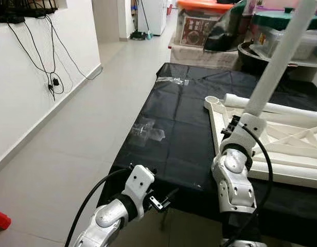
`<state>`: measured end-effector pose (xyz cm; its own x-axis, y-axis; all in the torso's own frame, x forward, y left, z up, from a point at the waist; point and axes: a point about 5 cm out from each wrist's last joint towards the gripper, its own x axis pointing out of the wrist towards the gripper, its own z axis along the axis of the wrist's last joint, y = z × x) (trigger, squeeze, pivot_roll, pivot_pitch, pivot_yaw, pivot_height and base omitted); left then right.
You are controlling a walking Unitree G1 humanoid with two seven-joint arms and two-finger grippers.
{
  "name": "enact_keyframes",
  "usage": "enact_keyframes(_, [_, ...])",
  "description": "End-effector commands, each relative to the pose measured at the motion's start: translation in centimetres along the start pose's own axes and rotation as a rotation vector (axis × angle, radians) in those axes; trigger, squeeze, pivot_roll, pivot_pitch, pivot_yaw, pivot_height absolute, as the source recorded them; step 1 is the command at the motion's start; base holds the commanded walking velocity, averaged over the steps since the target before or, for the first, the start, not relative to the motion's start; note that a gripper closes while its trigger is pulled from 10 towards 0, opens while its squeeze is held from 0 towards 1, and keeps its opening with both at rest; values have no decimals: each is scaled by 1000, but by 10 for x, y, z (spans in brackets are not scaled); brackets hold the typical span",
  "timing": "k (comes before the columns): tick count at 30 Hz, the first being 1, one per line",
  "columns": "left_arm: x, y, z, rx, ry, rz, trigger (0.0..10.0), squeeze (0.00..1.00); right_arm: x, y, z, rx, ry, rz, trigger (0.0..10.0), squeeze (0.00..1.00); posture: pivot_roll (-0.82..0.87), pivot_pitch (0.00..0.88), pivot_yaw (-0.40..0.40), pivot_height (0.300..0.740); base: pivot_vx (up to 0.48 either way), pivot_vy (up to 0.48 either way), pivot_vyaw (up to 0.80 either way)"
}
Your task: Building children table
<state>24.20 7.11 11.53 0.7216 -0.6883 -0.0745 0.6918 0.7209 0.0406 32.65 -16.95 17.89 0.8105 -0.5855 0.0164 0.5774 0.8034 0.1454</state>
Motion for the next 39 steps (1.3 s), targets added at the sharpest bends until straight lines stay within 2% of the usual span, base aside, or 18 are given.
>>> enact_keyframes(1, [0, 0, 0, 8, -2, -2, 10000, 0, -8, 13, -11, 65, 103, -21, 941, 0, 105, 29, -72, 740, 0, 0, 0])
enact_keyframes(2, [1, 1, 0, 7, -3, 0, 10000, 0, -9, 17, -10, 47, 96, 23, 10000, 0, 103, 29, -73, 740, 0, 0, 0])
enact_keyframes(3, [1, 1, 0, 6, -4, 1, 10000, 0, -10, 20, -10, 33, 92, 46, 10000, 0, 103, 29, -73, 740, 0, 0, 0])
enact_keyframes(4, [1, 1, 0, 5, -4, 1, 10000, 0, -11, 23, -7, 44, 69, 86, 10000, 1000, 100, 29, -73, 740, 0, 0, 0])
enact_keyframes(7, [1, 1, 0, 3, -5, -2, 10000, 0, -12, 24, -1, 68, 23, 143, 10000, 1000, 97, 29, -72, 740, 0, 0, 0])
enact_keyframes(8, [2, 1, 0, 4, -4, -3, 10000, 0, -10, 21, 1, 58, 1, 154, 10000, 0, 96, 26, -71, 740, 0, 0, 0])
enact_keyframes(11, [2, 1, 0, 4, -4, -5, 10000, 0, -7, 17, 1, 62, -13, 182, 10000, 0, 98, 29, -68, 740, 0, 0, 0])
enact_keyframes(16, [4, 2, 0, 7, -5, -5, 10000, 0, 2, 7, 4, 65, -69, 333, 10000, 0, 93, 21, -67, 740, 0, 0, 0])
enact_keyframes(20, [5, 1, 0, 11, -8, -8, 10000, 0, 17, -11, -2, 61, -52, 595, 10000, 0, 95, 17, -67, 740, 0, 0, 0])
enact_keyframes(21, [5, 1, 0, 11, -8, -8, 10000, 0, 17, -11, -2, 61, -52, 595, 10000, 0, 95, 17, -67, 740, 0, 0, 0])
enact_keyframes(23, [6, 2, 1, 8, -10, -4, 10000, 0, 20, -14, 0, 77, -23, 752, 10000, 0, 98, 17, -68, 740, 0, 0, 0])
enact_keyframes(24, [6, 2, 0, 5, -10, 2, 10000, 0, 23, -13, 2, 76, 13, 896, 10000, 0, 98, 16, -69, 740, 0, 0, 0])
enact_keyframes(28, [6, 2, 0, 5, -11, 5, 10000, 0, 29, -11, 6, 62, 36, 977, 10000, 0, 101, 17, -72, 740, 0, 0, 0])
enact_keyframes(33, [7, 2, 0, 6, -12, 9, 10000, 0, 37, 6, 21, 111, 116, 1245, 10000, 0, 108, 16, -77, 740, 0, 0, 0])
enact_keyframes(35, [7, 2, 0, 6, -13, 9, 10000, 0, 37, 9, 22, 109, 127, 1282, 10000, 0, 108, 16, -77, 740, 0, 0, 0])
enact_keyframes(37, [6, 2, 0, 7, -15, 8, 10000, 0, 34, 19, 25, 104, 160, 1422, 10000, 0, 121, 15, -83, 740, 0, 0, 0])
enact_keyframes(38, [6, 2, 0, 7, -15, 8, 10000, 0, 34, 19, 25, 104, 160, 1422, 10000, 0, 121, 15, -83, 740, 0, 0, 0])
enact_keyframes(39, [6, 2, 0, 8, -15, 8, 10000, 0, 31, 23, 25, 77, 167, 1485, 10000, 0, 121, 15, -83, 740, 0, 0, 0])
